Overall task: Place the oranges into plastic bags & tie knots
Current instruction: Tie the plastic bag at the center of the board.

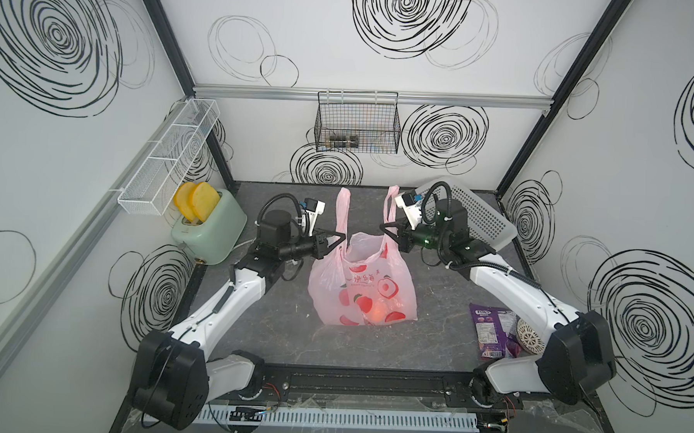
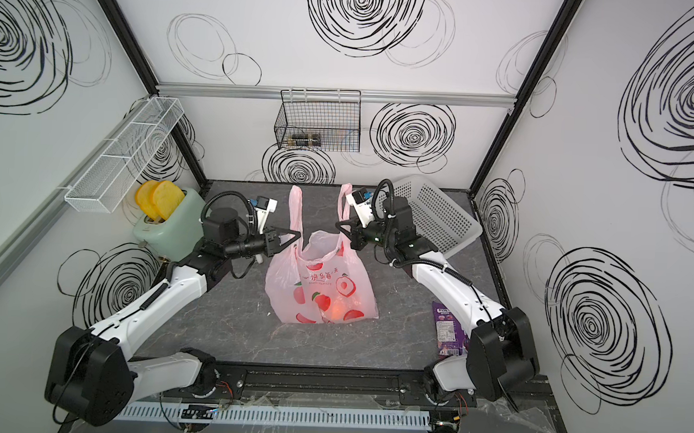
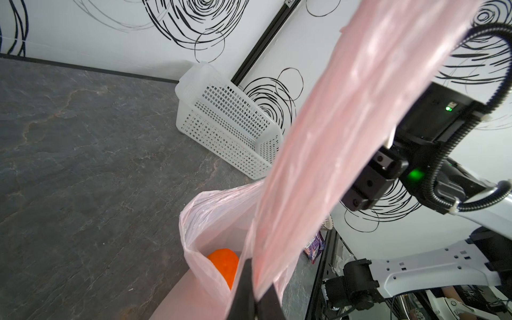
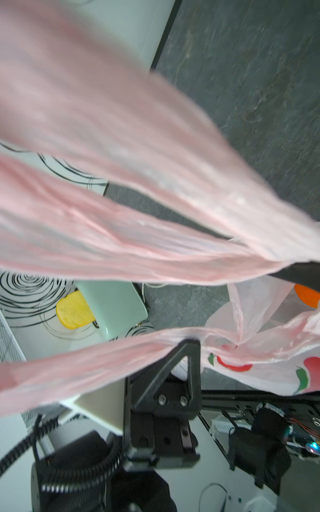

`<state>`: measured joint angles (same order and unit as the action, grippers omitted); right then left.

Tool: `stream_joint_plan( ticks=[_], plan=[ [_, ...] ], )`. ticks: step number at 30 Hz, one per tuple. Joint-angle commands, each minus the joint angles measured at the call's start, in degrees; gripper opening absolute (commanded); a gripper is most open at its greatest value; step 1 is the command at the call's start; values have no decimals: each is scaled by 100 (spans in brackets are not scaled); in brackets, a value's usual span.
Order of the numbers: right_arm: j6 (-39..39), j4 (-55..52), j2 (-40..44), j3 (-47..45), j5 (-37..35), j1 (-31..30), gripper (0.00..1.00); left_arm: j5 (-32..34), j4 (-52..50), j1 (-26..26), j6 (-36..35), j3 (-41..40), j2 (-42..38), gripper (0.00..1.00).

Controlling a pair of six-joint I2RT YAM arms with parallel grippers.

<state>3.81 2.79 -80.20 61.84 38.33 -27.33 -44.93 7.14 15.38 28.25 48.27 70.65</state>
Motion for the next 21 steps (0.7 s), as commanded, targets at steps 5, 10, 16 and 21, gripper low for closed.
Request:
stream_joint_plan(
  ticks=[5, 10, 16, 21],
  plan=[
    [-1488, -1024, -322, 356, 1660, -613, 0, -70, -1215, 175, -987, 616, 424, 0],
    [-2028, -1962, -789, 877, 1593, -765, 0, -379, -1581, 228, -1465, 731, 517, 0],
    [-1983, -2215, -821, 1139, 649, -774, 13, -565, -1789, 220, -1799, 763, 496, 0],
    [-1445, -1683, -291, 672, -51, -895, 58, -570, -1599, 229, -1634, 746, 537, 0]
  ],
)
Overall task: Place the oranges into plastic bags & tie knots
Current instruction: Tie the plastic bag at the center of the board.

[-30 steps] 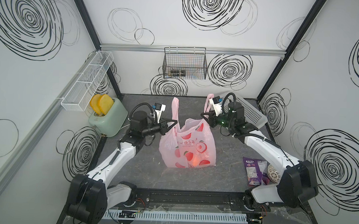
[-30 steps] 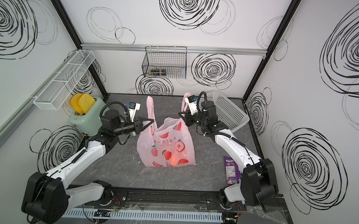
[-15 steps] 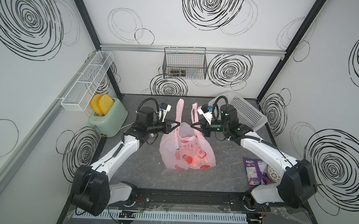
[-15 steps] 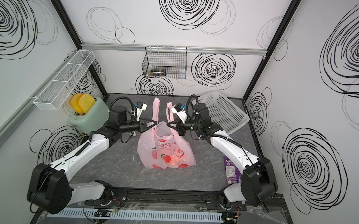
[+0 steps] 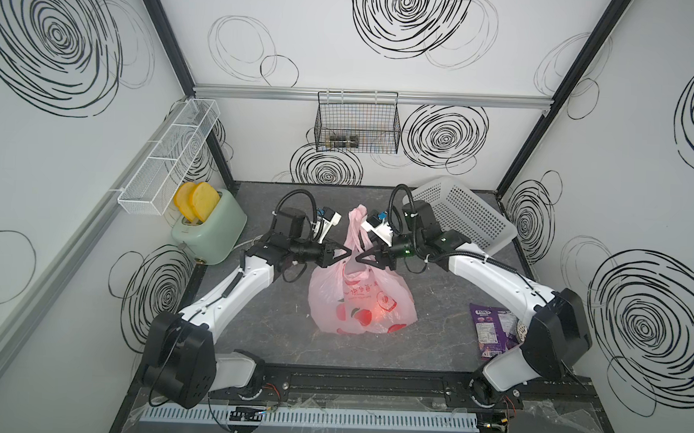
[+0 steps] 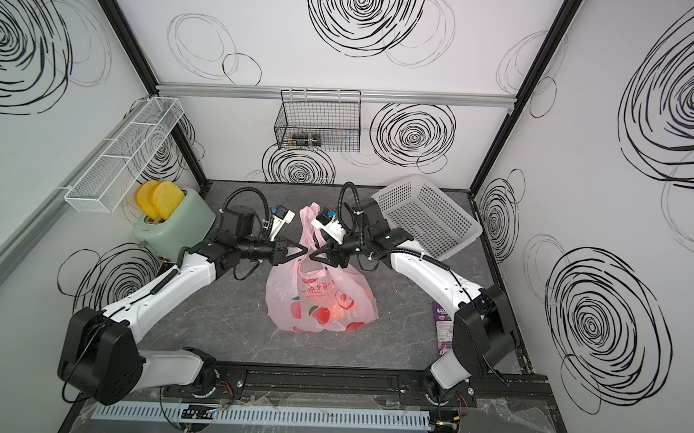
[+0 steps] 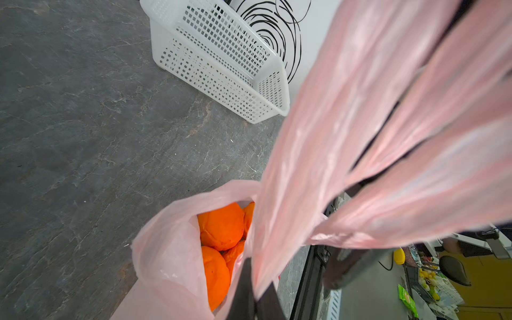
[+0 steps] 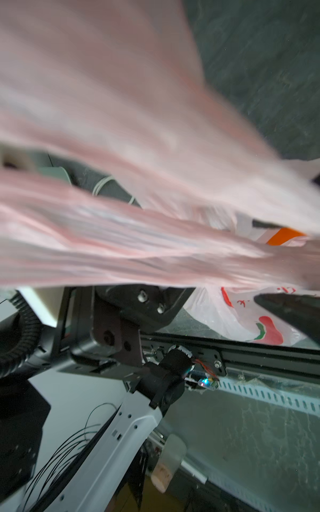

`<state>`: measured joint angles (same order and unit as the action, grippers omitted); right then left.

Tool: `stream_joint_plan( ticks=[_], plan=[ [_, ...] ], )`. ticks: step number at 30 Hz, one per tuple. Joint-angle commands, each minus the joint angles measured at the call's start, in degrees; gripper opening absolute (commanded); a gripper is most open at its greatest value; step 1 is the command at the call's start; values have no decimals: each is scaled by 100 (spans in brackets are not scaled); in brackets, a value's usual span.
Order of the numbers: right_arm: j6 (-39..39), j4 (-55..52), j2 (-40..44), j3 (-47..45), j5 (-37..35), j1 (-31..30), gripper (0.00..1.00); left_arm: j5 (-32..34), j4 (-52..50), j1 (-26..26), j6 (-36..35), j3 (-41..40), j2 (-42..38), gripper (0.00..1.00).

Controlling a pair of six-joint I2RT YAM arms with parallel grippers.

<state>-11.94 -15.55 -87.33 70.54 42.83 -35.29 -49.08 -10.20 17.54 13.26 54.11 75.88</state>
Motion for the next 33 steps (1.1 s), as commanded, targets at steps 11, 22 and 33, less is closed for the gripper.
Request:
stream_joint_plan(
  ticks=[11, 22, 33],
  plan=[
    [1426, 1311, 1355, -1315, -3362, -1012, 99, -132, 321, 14, 10, 151, -3, 0],
    [1589, 1631, 1306, -1189, -4017, -1016, 45, -171, 358, 19, 96, 153, -20, 0],
    [333, 771, 970, -877, -1653, -793, 0, -250, 144, -12, -72, 241, -30, 0]
  ],
)
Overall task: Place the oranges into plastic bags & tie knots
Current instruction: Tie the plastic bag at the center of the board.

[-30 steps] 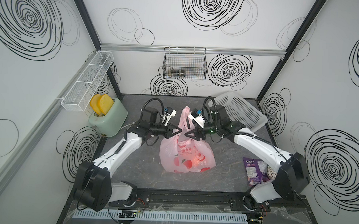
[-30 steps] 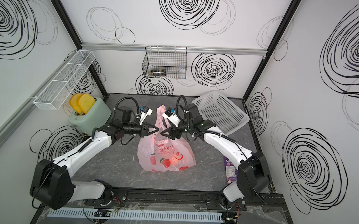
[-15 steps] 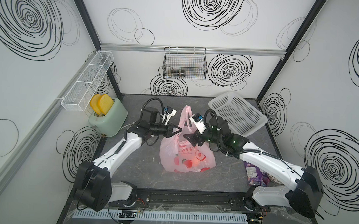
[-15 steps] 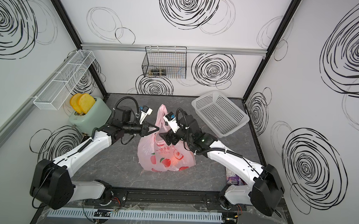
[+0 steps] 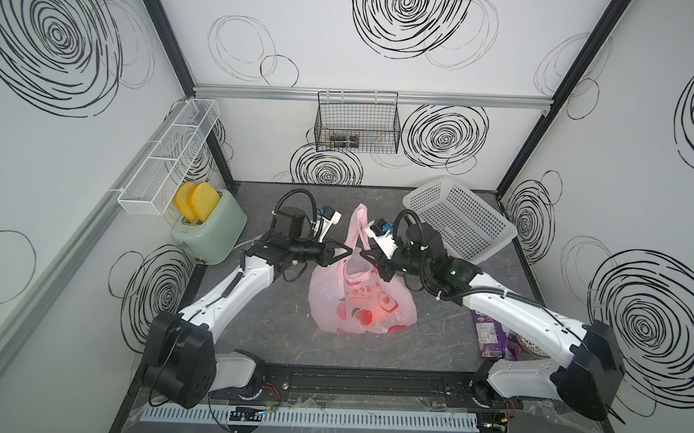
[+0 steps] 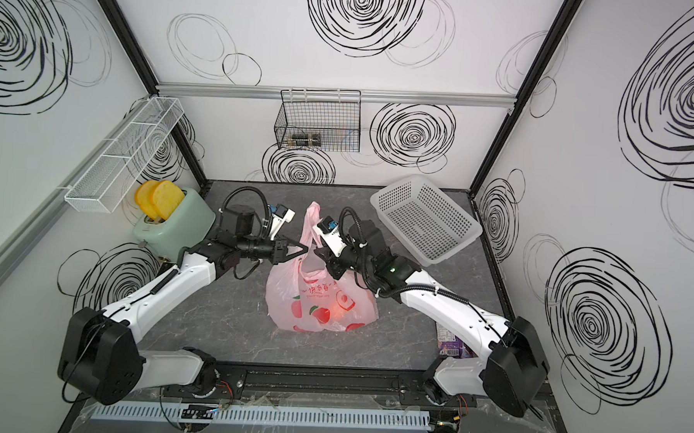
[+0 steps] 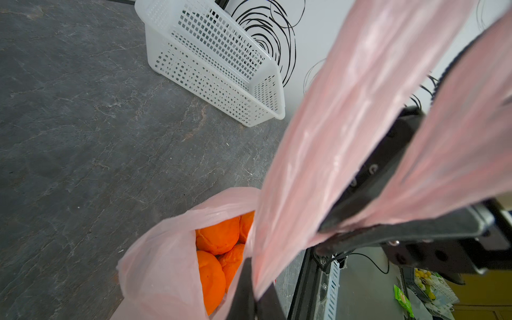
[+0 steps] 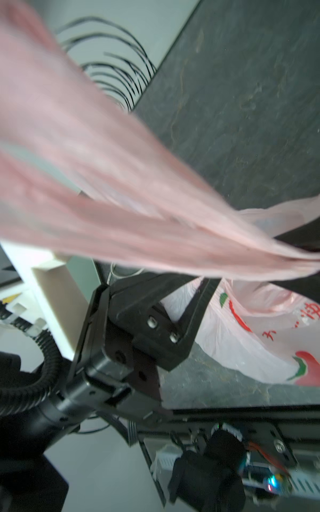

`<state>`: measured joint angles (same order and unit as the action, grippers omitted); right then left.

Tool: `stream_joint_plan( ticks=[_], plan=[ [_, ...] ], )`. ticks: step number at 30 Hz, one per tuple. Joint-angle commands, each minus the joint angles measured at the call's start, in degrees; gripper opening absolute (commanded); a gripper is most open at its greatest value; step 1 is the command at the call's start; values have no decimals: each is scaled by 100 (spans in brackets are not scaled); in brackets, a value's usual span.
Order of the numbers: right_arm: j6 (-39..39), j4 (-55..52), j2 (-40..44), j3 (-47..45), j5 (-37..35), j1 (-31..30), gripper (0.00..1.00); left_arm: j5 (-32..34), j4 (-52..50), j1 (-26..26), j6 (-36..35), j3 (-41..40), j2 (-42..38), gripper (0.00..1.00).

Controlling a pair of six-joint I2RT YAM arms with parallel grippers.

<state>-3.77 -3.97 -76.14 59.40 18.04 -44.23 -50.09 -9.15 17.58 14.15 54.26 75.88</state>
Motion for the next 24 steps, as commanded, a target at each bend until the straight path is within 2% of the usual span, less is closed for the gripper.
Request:
stream_joint_plan(
  ticks=[1, 8, 12, 18, 24],
  plan=[
    [-546, -464, -175, 271, 859, 127, 0, -159, -6, -18, -198, 234, -29, 0],
    [-1031, -1439, -571, 953, 1818, 734, 0, -372, -219, -27, -462, 278, -73, 0],
    [-1507, -2189, -961, 1510, 2188, 816, 0, -554, -228, -7, -543, 313, -57, 0],
    [-1968, -2913, -1345, 1893, 2414, 705, 0, -638, -138, 34, -546, 279, -81, 0],
    [-1961, -2903, -1322, 1764, 2370, 766, 0, -745, -27, 31, -505, 235, -73, 0]
  ],
)
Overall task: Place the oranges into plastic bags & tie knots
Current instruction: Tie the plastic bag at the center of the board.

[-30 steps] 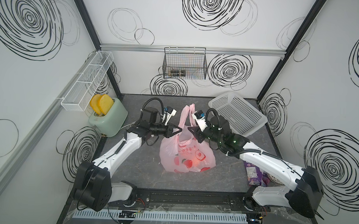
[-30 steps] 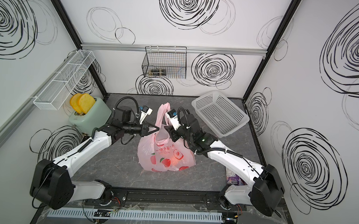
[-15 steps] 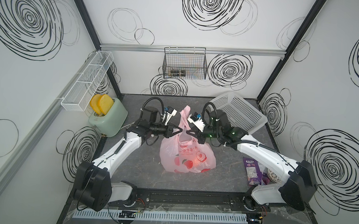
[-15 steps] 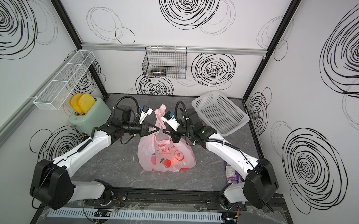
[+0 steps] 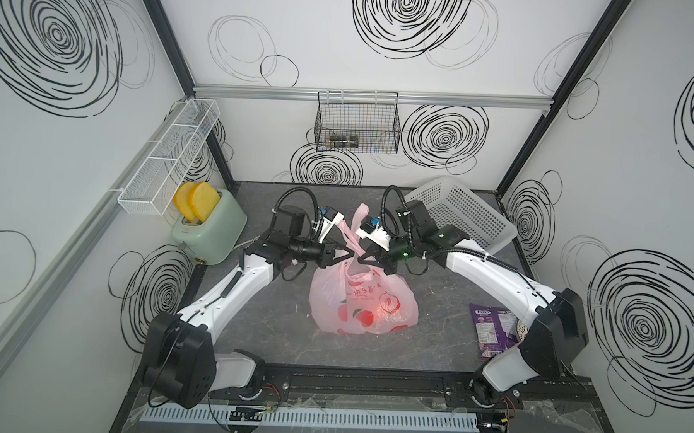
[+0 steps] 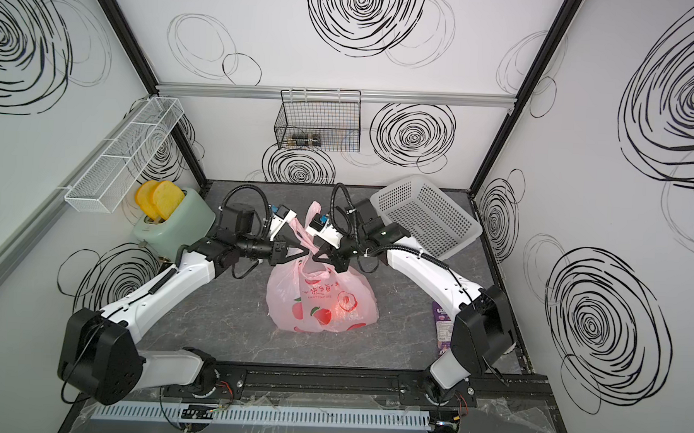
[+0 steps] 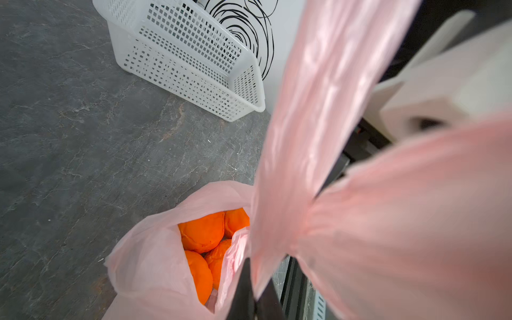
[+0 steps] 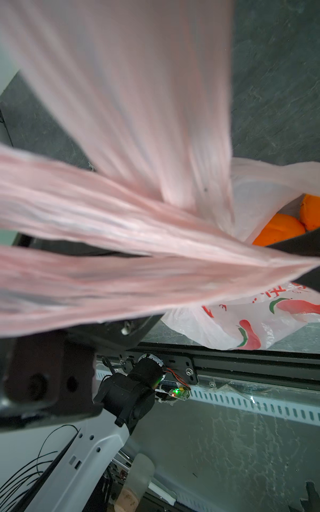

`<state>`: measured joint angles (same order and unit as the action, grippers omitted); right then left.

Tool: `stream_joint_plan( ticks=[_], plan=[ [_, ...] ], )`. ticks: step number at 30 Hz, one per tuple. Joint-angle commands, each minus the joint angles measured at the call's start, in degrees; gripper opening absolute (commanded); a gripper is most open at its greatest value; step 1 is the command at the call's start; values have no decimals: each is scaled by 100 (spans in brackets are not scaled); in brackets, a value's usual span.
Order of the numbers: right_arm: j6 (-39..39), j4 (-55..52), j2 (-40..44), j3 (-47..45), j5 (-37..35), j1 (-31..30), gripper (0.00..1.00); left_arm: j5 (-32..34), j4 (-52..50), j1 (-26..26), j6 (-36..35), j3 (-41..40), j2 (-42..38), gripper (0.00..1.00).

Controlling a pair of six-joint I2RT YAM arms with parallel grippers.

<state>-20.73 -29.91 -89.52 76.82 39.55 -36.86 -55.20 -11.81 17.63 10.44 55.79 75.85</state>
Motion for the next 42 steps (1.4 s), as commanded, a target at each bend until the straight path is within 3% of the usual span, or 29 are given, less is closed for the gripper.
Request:
stream_joint_plan(
  ticks=[1, 5, 10, 15, 27, 31, 41, 42],
  plan=[
    [-270, -337, -3, 31, 218, 30, 0, -263, 264, 33, -121, 65, -78, 0],
    [-272, -353, -87, 98, 219, -6, 0, -368, 385, 69, -108, -53, -119, 2],
    [-291, -397, -136, 176, 203, -14, 0, -491, 486, 91, -121, -179, -207, 17],
    [-265, -420, -59, 97, 207, 39, 0, -564, 572, 92, -121, -235, -251, 24],
    [-265, -533, 65, -101, 120, 30, 0, -564, 804, 109, 45, -226, -176, 32],
    [-252, -475, 140, -167, 106, 30, 0, -575, 1061, 114, 248, -287, -150, 31],
    [-261, -481, 54, -29, 80, -50, 0, -499, 1413, 219, 512, -330, -176, 0],
    [-222, -483, 53, -12, -3, -49, 3, -485, 1452, 224, 528, -345, -187, 0]
  ],
)
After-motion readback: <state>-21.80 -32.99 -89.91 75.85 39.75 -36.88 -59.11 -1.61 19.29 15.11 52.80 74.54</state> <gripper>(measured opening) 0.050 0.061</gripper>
